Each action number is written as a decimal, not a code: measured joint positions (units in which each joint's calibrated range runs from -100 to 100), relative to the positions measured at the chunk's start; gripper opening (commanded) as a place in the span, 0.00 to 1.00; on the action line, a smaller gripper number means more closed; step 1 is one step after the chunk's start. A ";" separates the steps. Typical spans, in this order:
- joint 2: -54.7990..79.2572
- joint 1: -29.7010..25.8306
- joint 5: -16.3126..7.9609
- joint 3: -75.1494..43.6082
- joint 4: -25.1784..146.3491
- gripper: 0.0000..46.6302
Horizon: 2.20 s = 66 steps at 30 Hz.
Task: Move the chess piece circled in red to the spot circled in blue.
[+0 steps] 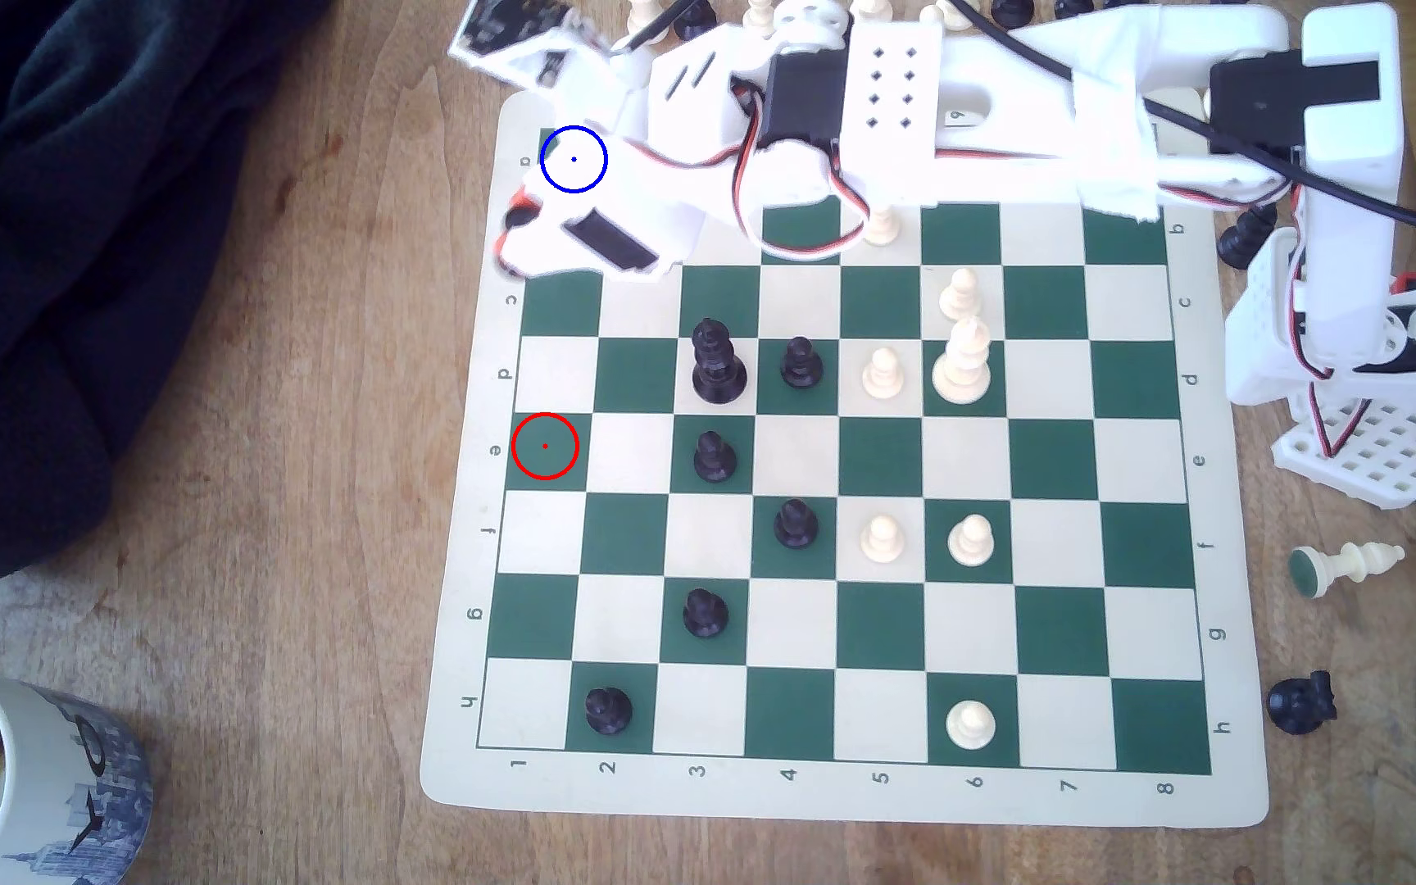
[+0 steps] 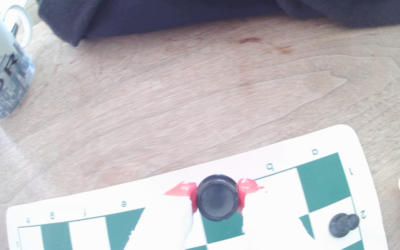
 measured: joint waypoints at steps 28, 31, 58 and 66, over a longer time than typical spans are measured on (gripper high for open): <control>15.33 11.36 2.00 -3.34 -13.94 0.01; 15.84 11.36 2.00 -3.34 -13.94 0.01; 18.77 10.03 2.00 -4.61 -11.16 0.03; 19.86 9.88 2.00 -6.33 -11.08 0.21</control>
